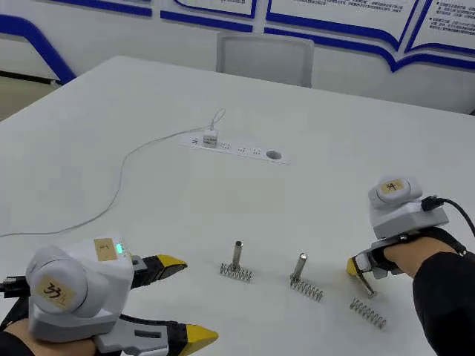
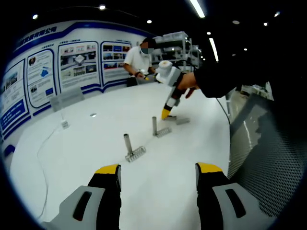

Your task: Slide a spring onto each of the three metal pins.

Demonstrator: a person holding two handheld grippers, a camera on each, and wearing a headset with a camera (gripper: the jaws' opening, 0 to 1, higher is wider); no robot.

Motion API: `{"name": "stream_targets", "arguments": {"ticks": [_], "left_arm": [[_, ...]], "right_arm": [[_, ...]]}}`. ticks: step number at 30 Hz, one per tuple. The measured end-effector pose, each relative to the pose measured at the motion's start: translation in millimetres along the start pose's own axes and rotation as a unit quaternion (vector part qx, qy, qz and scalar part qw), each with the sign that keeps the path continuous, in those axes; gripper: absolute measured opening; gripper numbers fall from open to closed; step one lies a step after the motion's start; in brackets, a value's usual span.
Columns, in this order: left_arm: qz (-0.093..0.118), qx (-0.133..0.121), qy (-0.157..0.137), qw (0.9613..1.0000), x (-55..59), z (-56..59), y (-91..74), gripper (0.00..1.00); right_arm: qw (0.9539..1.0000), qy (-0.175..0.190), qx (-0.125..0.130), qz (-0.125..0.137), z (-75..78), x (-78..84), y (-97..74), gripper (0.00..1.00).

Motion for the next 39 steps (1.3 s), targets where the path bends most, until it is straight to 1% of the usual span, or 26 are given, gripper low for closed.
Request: {"name": "stream_targets", "arguments": {"ticks": [1, 3, 6, 9, 15, 21, 23, 25, 31, 35, 39], "left_arm": [[0.000, 0.000, 0.002, 1.0000, -1.2, 0.4, 0.0, 0.64], [0.002, 0.001, 0.004, 1.0000, -3.4, 1.5, 0.5, 0.64], [0.005, 0.003, 0.010, 0.9999, -8.9, 4.5, 1.1, 0.64], [0.009, 0.004, 0.014, 0.9998, -12.3, 6.3, 0.4, 0.64], [0.010, 0.007, 0.022, 0.9997, -14.9, 7.8, -1.4, 0.63], [0.006, 0.011, 0.028, 0.9995, -18.0, 9.9, -1.2, 0.63], [0.005, 0.014, 0.029, 0.9995, -18.7, 10.0, -0.2, 0.63], [0.004, 0.016, 0.032, 0.9994, -20.5, 10.2, 1.0, 0.63], [0.007, 0.019, 0.033, 0.9992, -24.1, 12.7, 3.5, 0.63], [0.007, 0.020, 0.033, 0.9992, -23.7, 14.8, 4.5, 0.63], [0.009, 0.018, 0.029, 0.9994, -22.7, 15.8, 3.6, 0.63]], "right_arm": [[1.0000, -0.001, -0.001, 0.009, -0.3, -1.3, -4.7, 0.09], [0.9999, -0.001, -0.002, 0.016, -0.8, -1.6, -11.4, 0.09], [0.9997, 0.000, -0.003, 0.025, -0.2, 1.7, -18.9, 0.09], [0.9992, 0.003, -0.002, 0.041, -0.5, 5.8, -27.8, 0.09], [0.9982, 0.017, -0.004, 0.058, 0.8, 16.9, -37.3, 0.09], [0.9956, 0.031, -0.010, 0.088, 1.0, 27.8, -46.4, 0.09], [0.9950, 0.034, -0.012, 0.093, 0.7, 30.6, -48.5, 0.09], [0.9938, 0.034, -0.013, 0.105, 0.7, 33.7, -50.2, 0.09], [0.9910, 0.038, -0.024, 0.126, -0.1, 43.8, -54.3, 0.09], [0.9901, 0.035, -0.030, 0.133, 0.3, 47.2, -55.0, 0.09], [0.9904, 0.025, -0.032, 0.132, -1.9, 46.4, -54.5, 0.09]]}}
Point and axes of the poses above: the centre of the closed fingertips' face, and the gripper's own axes: y roughly forward along the fingers, z roughly to its right, x roughly out of its underside, the point moved 9 cm from there along -y, roughly backward along the fingers, and after that the axes turned 4 degrees about y, right-handed, at the moved point
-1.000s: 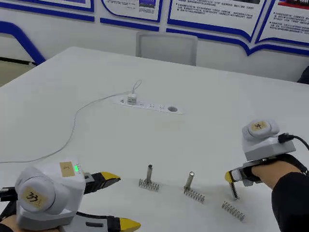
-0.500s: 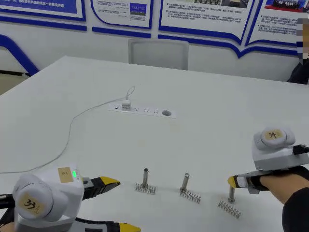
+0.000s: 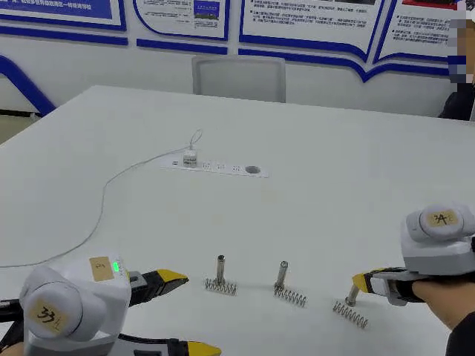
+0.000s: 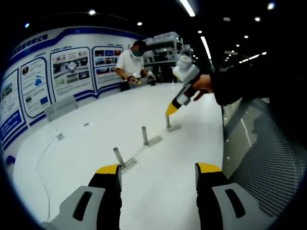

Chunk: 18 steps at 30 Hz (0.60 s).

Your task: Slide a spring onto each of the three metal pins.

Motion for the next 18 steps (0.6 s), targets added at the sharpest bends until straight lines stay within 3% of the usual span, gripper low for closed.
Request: {"name": "stream_targets", "arguments": {"ticks": [11, 18], "left_arm": [[0.008, 0.002, -0.005, 1.0000, 6.1, 4.1, -0.2, 0.63], [0.013, 0.015, 0.002, 0.9998, 2.3, 1.5, 5.8, 0.63]], "right_arm": [[0.9998, -0.021, -0.004, 0.001, -3.8, -4.9, -3.0, 0.10], [0.9992, -0.033, 0.000, 0.022, -6.0, -11.3, -22.7, 0.13]]}}
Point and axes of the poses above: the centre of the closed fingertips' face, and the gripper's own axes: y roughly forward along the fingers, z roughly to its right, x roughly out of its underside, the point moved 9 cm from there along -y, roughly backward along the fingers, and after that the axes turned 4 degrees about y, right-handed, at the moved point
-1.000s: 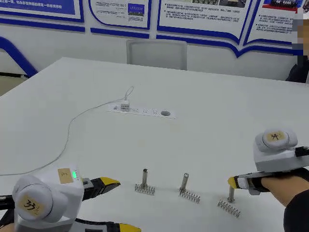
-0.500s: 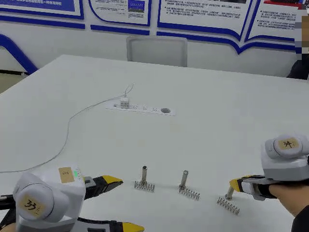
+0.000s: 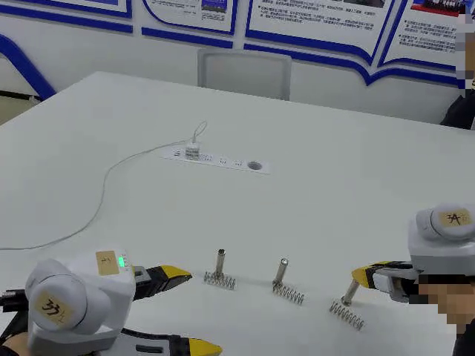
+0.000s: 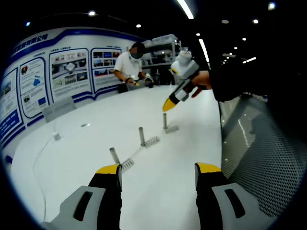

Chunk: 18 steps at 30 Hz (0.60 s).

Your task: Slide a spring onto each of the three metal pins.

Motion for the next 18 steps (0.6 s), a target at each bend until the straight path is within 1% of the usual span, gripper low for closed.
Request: {"name": "stream_targets", "arguments": {"ticks": [3, 6, 8, 9, 10, 13, 14, 16, 18], "left_arm": [[0.000, 0.007, 0.004, 1.0000, -1.2, -0.7, 2.6, 0.63], [-0.002, 0.016, 0.009, 0.9998, -2.2, 0.4, 5.5, 0.62], [-0.003, 0.022, 0.012, 0.9997, -2.2, 1.4, 7.7, 0.62], [-0.005, 0.026, 0.013, 0.9996, -2.4, 2.5, 9.4, 0.62], [-0.006, 0.029, 0.014, 0.9995, -2.5, 3.1, 10.6, 0.62], [-0.009, 0.038, 0.019, 0.9991, -3.9, 4.4, 14.0, 0.62], [-0.009, 0.041, 0.021, 0.9989, -5.5, 4.7, 14.9, 0.62], [-0.009, 0.044, 0.024, 0.9987, -8.3, 4.8, 15.9, 0.62], [-0.008, 0.046, 0.026, 0.9986, -9.6, 4.7, 16.3, 0.62]], "right_arm": [[1.0000, -0.006, 0.000, 0.003, -0.4, 5.9, -3.8, 0.13], [0.9999, -0.007, -0.007, -0.004, -0.7, 21.9, -5.0, 0.14], [0.9995, -0.013, -0.021, -0.022, -1.1, 36.4, -2.9, 0.14], [0.9988, -0.023, -0.027, -0.035, -1.2, 43.9, -1.6, 0.14], [0.9977, -0.035, -0.036, -0.044, -2.0, 48.0, -0.8, 0.14], [0.9964, -0.055, -0.039, -0.051, -1.1, 52.2, 2.1, 0.15], [0.9955, -0.064, -0.047, -0.052, -0.5, 52.4, 4.5, 0.15], [0.9940, -0.067, -0.059, -0.063, 0.1, 53.9, 8.3, 0.15], [0.9923, -0.079, -0.064, -0.070, -0.2, 54.4, 11.5, 0.15]]}}
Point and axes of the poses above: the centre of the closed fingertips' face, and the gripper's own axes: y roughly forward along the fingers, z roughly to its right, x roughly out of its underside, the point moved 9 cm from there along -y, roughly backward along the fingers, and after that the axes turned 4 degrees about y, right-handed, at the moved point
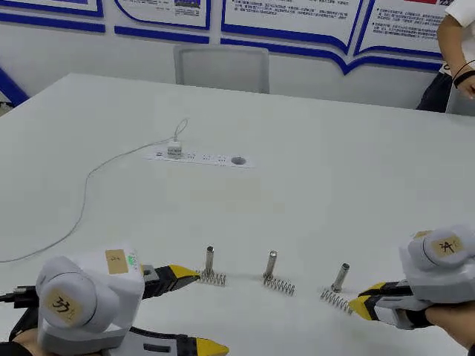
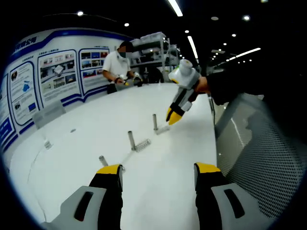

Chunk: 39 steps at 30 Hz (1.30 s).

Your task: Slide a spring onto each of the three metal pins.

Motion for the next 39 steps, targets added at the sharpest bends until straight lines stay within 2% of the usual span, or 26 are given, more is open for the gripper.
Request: {"name": "stream_targets", "arguments": {"ticks": [11, 19, 31, 39], "left_arm": [[-0.005, 0.002, -0.005, 1.0000, 4.4, 6.0, 0.8, 0.60], [-0.009, -0.003, -0.009, 0.9999, 5.8, 6.0, -1.8, 0.60], [-0.016, 0.010, -0.004, 0.9998, 3.1, 8.4, 6.2, 0.59], [-0.018, 0.024, 0.009, 0.9995, -0.6, 4.3, 13.4, 0.58]], "right_arm": [[0.9974, -0.054, -0.020, -0.043, 1.3, -0.8, 17.3, 0.14], [0.9953, -0.065, -0.033, -0.064, 2.9, -1.4, 21.0, 0.12], [0.9947, -0.074, -0.033, -0.063, 3.9, 0.1, 21.2, 0.12], [0.9927, -0.092, -0.047, -0.063, -5.2, -6.4, 6.9, 0.11]]}}
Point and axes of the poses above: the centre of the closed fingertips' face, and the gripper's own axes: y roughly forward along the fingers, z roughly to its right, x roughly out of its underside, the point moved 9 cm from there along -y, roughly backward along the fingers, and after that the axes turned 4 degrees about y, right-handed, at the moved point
